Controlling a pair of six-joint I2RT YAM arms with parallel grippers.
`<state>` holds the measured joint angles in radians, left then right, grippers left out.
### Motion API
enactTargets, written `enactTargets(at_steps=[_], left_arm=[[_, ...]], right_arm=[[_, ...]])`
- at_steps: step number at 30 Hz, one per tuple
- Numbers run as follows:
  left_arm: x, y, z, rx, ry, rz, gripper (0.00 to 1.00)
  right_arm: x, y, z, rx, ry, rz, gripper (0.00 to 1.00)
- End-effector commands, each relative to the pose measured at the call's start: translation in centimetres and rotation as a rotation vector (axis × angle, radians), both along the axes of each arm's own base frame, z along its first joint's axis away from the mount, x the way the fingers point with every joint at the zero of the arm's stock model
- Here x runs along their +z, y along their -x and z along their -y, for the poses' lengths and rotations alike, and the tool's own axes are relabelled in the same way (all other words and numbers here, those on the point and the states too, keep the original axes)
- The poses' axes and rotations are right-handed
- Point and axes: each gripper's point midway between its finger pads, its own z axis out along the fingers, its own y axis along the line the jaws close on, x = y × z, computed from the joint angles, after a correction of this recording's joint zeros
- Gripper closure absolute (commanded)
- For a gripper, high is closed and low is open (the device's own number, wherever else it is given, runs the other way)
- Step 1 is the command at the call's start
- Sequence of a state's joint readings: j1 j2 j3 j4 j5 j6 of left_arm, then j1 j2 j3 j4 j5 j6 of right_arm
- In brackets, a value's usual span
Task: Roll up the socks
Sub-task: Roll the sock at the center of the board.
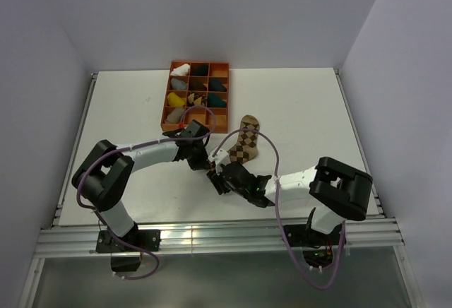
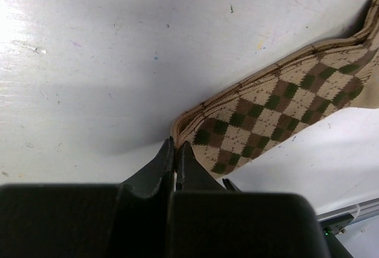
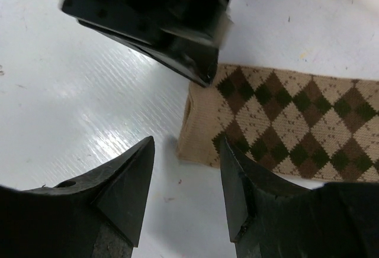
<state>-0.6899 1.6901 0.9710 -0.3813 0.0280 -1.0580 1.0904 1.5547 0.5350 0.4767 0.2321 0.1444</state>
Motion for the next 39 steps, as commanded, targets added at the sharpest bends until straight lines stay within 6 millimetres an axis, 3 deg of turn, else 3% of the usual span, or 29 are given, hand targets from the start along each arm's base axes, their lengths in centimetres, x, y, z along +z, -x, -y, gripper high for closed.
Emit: enactTargets(at_steps=[1, 9, 13, 19, 24, 30, 32, 35, 36, 39], left_arm=[[0.9, -0.5, 0.9, -0.030, 0.015, 0.017, 1.00], [1.0, -0.3, 0.9, -0.037, 0.013, 0.011, 1.00], [1.2, -0.4, 0.9, -0.043, 0.010, 0.014, 1.00], [1.5, -0.7, 0.9, -0.048, 0.003, 0.018, 1.00], [1.6, -1.0, 0.9, -0.048, -0.003, 0.019, 1.00], [1.6, -1.2, 0.9, -0.039, 0.015, 0.014, 0.99], [2.2, -1.6, 0.9, -0.028, 0.026, 0.032, 0.96], [3.5, -2.3, 0.7, -0.004, 0.046, 0.079, 0.84], [3.9, -2.8, 0.6, 0.009, 0.047, 0.103, 0.74], [5.5, -3.1, 0.5, 0.026, 0.084, 0.152, 0.59]], right_arm=[[2.1, -1.5, -1.3, -0.051, 0.003, 0.120, 0.44], [0.7, -1.5, -2.1, -0.068, 0.093, 0.148, 0.46], [-1.0, -1.4, -1.5, -0.087, 0.145, 0.127, 0.48], [-1.9, -1.5, -1.0, -0.110, 0.181, 0.114, 0.55], [-2.7, -1.5, -0.9, -0.115, 0.203, 0.100, 0.75], [-2.3, -1.3, -1.0, -0.110, 0.179, 0.082, 0.96], [-2.4, -1.1, -0.9, -0.091, 0.156, 0.046, 1.00], [-1.8, -1.2, -0.9, -0.076, 0.090, -0.017, 1.00], [-1.3, -1.1, -1.0, -0.065, 0.055, -0.040, 1.00], [-0.9, -1.2, -1.2, -0.036, -0.039, -0.137, 1.00]])
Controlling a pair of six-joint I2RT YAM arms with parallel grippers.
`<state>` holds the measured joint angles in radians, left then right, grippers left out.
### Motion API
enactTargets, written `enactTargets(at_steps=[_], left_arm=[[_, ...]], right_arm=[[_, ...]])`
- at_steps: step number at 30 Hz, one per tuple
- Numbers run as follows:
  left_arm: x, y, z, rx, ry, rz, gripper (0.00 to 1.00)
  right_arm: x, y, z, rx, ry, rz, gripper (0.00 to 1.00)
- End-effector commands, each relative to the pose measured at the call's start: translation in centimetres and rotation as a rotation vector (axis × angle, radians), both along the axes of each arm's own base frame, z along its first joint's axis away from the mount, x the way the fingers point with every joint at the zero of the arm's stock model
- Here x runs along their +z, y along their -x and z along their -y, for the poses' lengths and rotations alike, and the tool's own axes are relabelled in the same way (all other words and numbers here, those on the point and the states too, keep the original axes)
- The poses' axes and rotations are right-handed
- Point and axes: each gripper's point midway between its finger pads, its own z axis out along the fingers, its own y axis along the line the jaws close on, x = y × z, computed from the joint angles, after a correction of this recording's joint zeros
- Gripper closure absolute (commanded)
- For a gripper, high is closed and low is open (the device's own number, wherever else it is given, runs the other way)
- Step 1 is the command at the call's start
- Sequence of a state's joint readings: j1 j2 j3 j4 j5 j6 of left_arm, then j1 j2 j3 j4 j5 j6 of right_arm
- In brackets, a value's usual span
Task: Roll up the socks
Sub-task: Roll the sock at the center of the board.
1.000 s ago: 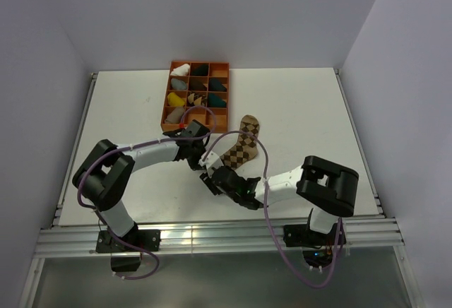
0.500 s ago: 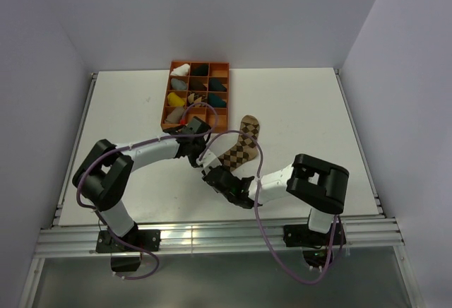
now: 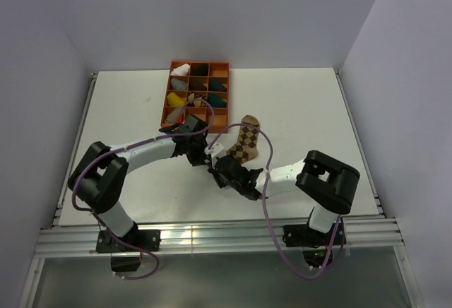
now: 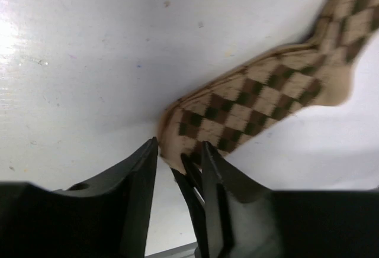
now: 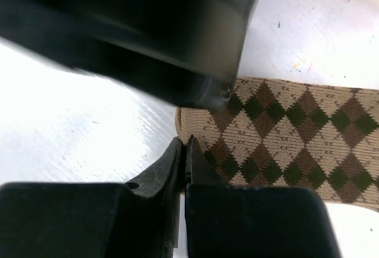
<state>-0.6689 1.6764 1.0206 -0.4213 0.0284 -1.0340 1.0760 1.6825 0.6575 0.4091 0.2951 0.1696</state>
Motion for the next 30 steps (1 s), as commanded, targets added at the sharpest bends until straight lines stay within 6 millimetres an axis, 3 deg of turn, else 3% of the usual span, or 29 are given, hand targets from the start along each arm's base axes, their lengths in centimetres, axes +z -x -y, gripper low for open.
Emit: enactTargets(at_steps=[1, 4, 9, 17, 21, 24, 26, 30], left_arm=[[4.7, -2.0, 0.6, 0.030, 0.096, 0.147, 0.58], [5.9, -2.7, 0.0, 0.078, 0.115, 0.220, 0.52], [5.8, -1.8, -0.9, 0.127, 0.183, 0.273, 0.52], [5.0, -0.6, 0.0, 0.097, 0.277, 0.319, 0.53], [4.0, -0.2, 0.6, 0.079, 0.277, 0.314, 0.54], [2.9, 0.0, 0.3, 0.089, 0.265, 0.307, 0.61], [2.4, 0.2, 0.0, 0.098, 0.249, 0.297, 0.72], [2.0, 0.5, -0.8, 0.110, 0.230, 0.300, 0.76]], right_arm=[[0.7, 1.6, -0.6, 0.077, -0.145, -0.158, 1.00], [0.9, 1.2, -0.1, 0.074, -0.226, -0.231, 1.00], [1.8, 0.9, -0.1, 0.106, -0.399, -0.383, 1.00], [2.4, -0.1, 0.6, 0.104, -0.663, -0.600, 1.00], [1.5, 0.2, 0.8, 0.104, -0.725, -0.706, 1.00], [1.2, -0.2, 1.2, 0.075, -0.756, -0.745, 1.00], [0.9, -0.4, 1.5, 0.060, -0.766, -0.762, 1.00], [0.3, -0.7, 1.7, 0.033, -0.750, -0.778, 1.00]])
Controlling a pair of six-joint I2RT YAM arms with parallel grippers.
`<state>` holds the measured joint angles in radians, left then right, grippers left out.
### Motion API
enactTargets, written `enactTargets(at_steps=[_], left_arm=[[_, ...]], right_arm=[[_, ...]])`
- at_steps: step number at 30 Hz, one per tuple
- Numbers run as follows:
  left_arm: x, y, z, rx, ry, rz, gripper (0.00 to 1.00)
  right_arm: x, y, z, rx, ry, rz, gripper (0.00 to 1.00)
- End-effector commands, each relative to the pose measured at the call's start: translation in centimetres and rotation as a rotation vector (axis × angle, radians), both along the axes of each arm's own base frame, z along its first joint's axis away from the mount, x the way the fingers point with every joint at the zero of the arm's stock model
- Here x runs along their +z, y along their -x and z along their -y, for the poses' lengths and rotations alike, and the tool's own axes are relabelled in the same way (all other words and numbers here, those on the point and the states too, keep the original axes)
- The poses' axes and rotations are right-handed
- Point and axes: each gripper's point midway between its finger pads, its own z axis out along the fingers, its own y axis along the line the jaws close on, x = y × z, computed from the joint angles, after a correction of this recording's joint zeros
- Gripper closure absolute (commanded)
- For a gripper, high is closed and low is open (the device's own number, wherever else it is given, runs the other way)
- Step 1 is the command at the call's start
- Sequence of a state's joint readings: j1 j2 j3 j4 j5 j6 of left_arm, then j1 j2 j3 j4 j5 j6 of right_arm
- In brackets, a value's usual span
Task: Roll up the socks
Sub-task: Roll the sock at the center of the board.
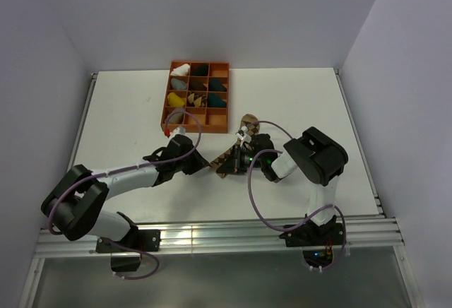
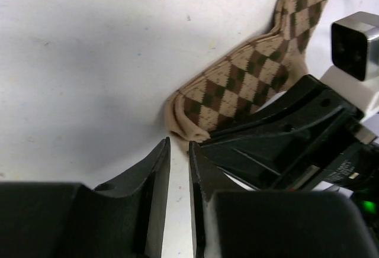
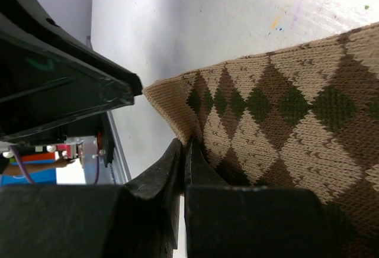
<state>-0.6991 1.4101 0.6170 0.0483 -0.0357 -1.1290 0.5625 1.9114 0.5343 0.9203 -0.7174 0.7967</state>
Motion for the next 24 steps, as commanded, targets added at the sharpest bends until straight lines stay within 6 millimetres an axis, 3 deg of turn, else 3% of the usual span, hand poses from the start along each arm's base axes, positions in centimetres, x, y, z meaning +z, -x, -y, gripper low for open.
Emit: enactTargets(at_steps=[1, 10, 18, 24], left_arm=[[0.8, -0.6, -0.1, 0.026, 0.021, 0.058, 0.77], [-0.1, -0.3, 0.4, -0.037, 0.012, 0.065, 0.88], [-0.6, -0.5, 1.6, -0.090, -0.006, 0.062, 0.89], [0.4, -0.8, 2.2, -0.105, 0.017, 0.105, 0.91]], right_arm=[[0.1, 0.3, 0.0, 0.011, -0.022, -0.026, 1.00], [-0.1, 0.0, 0.2, 0.000, -0.024, -0.043, 1.00], [-0.1, 0.0, 0.2, -0.002, -0.022, -0.051, 1.00], [-0.4, -0.1, 0.2, -0.003, -0.016, -0.059, 1.00]])
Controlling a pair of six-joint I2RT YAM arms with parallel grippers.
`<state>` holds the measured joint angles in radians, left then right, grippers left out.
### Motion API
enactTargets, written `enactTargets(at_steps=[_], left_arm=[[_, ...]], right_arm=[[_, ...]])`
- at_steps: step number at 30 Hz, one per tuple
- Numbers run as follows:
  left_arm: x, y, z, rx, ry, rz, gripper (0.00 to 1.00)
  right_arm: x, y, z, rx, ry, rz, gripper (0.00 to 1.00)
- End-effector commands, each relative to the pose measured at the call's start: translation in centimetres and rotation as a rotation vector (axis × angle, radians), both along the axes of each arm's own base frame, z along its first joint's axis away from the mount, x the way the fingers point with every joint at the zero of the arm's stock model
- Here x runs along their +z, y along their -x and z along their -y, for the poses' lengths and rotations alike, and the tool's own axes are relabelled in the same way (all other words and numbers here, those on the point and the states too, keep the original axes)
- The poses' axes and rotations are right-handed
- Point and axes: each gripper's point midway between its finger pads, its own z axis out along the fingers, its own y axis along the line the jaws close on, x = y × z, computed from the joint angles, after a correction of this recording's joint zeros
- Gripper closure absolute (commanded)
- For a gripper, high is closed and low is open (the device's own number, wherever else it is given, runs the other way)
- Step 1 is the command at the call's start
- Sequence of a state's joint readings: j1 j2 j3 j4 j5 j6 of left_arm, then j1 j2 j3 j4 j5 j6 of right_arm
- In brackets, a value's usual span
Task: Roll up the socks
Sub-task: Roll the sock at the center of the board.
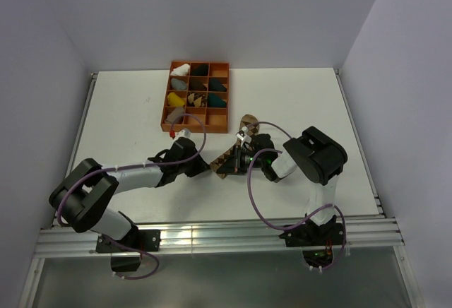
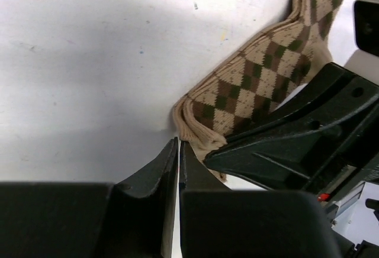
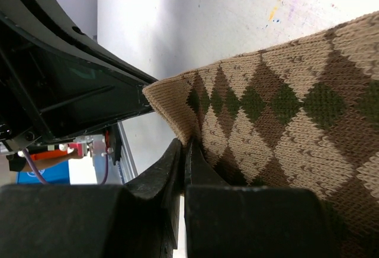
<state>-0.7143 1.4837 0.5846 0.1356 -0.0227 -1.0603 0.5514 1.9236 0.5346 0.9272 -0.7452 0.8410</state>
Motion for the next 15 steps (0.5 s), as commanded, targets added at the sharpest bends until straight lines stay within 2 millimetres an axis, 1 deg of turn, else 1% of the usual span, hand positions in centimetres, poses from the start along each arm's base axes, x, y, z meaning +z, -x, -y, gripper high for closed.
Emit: enactTargets(at_steps=[1, 10, 15], left_arm=[[2.9, -1.2, 2.1, -0.052, 0.074, 0.089, 0.91], [3.3, -1.3, 3.2, -0.094, 0.103, 0.107, 0.89], [3.0, -1.4, 3.5, -0.104, 0.102, 0.101, 0.89]], right_arm=[[-0.4, -0.3, 0.0, -0.001, 0.002, -0.006, 1.00], [-0.5, -0.4, 0.0, -0.002, 0.007, -0.016, 1.00], [-0.7, -0.4, 0.1, -0.003, 0.014, -0.024, 1.00]])
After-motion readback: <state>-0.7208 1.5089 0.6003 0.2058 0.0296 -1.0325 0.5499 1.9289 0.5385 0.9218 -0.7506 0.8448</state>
